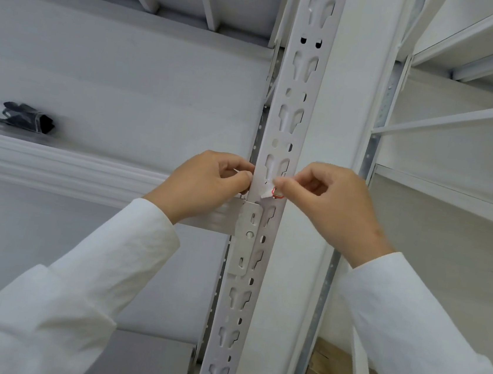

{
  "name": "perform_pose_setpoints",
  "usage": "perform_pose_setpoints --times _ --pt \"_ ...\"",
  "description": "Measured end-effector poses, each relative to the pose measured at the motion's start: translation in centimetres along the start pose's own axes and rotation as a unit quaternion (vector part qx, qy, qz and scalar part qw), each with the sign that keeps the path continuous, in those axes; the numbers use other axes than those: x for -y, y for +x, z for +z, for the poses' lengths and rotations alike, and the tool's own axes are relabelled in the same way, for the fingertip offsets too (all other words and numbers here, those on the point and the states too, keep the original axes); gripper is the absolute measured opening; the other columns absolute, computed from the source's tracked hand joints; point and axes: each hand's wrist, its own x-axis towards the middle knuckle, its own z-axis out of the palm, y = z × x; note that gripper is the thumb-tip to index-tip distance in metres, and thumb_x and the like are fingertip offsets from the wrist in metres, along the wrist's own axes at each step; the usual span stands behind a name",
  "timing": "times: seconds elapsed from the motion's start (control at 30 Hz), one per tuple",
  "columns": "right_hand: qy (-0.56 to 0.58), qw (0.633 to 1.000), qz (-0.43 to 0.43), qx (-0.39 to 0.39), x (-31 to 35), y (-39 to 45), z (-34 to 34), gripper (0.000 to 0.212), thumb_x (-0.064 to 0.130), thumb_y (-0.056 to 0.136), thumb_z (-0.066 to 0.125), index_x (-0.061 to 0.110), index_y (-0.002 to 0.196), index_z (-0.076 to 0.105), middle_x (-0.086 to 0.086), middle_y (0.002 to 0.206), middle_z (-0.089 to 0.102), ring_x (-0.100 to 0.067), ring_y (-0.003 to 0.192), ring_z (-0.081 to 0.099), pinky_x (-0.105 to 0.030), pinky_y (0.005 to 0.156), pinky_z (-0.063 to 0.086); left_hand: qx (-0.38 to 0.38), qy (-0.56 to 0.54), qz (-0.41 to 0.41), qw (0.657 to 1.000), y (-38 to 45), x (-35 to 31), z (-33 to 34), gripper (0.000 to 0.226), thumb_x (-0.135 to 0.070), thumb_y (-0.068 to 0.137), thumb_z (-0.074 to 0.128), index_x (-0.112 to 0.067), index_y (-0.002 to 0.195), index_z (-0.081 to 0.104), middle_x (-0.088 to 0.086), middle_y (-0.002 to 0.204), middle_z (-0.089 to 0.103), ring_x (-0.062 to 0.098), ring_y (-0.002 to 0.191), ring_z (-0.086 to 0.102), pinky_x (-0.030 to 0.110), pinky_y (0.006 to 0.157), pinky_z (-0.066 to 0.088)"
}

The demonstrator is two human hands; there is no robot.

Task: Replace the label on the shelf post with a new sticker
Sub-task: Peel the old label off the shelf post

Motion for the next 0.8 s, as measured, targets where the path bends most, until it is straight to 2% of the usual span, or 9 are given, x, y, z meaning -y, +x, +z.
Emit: perform_pose_setpoints --times 0.1,0.17,0.27,0.37,0.67,0.8 --pt "-0.014 0.996 -0.083 -0.036 -0.6 0.4 -0.3 0.005 0.031 0.079 0.067 0.029 0.079 0.063 0.01 0.066 0.056 -0.008 0.059 0.052 -0.028 0.062 0.045 -0.001 0.001 0.001 1.0 0.0 0.0 0.0 0.033 -0.042 0.073 0.05 -0.032 0.095 0.072 -0.006 0.093 0.078 0.014 0.096 0.071 0.044 0.098 0.049" --pt "-0.068 0.988 -0.136 -0.018 -1.0 0.6 -0.1 0.009 0.026 0.081 0.065 0.031 0.088 0.064 0.01 0.076 0.057 -0.011 0.069 0.056 -0.035 0.068 0.05 -0.003 0.004 0.001 1.0 -0.1 -0.1 0.0 0.033 -0.042 0.073 0.05 -0.032 0.095 0.072 -0.006 0.093 0.078 0.013 0.096 0.071 0.043 0.098 0.049" --pt "-0.101 0.981 -0.166 -0.014 -1.5 0.7 0.3 0.006 0.026 0.081 0.066 0.027 0.087 0.065 0.007 0.08 0.058 -0.014 0.073 0.055 -0.041 0.069 0.051 -0.001 0.006 0.0 1.0 -0.1 -0.1 0.0 0.033 -0.042 0.073 0.05 -0.032 0.096 0.072 -0.007 0.092 0.078 0.013 0.096 0.071 0.043 0.098 0.049" --pt "-0.121 0.972 -0.196 -0.041 -1.7 0.5 0.6 0.001 0.025 0.081 0.066 0.025 0.08 0.066 0.005 0.078 0.059 -0.015 0.073 0.054 -0.04 0.064 0.05 0.0 0.007 0.0 1.0 -0.1 -0.1 0.0 0.035 -0.043 0.073 0.049 -0.032 0.097 0.072 -0.007 0.093 0.078 0.013 0.097 0.071 0.043 0.098 0.049" --pt "-0.174 0.969 -0.173 -0.014 -0.9 0.8 0.4 0.007 0.03 0.082 0.066 0.027 0.076 0.062 0.012 0.076 0.051 -0.01 0.076 0.05 -0.03 0.062 0.043 -0.002 0.007 0.0 1.0 0.0 -0.1 0.0 0.033 -0.043 0.073 0.049 -0.033 0.095 0.072 -0.006 0.092 0.078 0.013 0.096 0.071 0.043 0.098 0.049" --pt "-0.176 0.973 -0.152 -0.016 -1.0 0.8 0.3 0.01 0.037 0.081 0.066 0.029 0.078 0.062 0.011 0.079 0.054 -0.009 0.075 0.05 -0.027 0.061 0.041 -0.001 0.008 0.0 1.0 0.0 -0.1 0.0 0.033 -0.043 0.073 0.049 -0.034 0.094 0.072 -0.007 0.092 0.078 0.013 0.096 0.071 0.044 0.098 0.049"
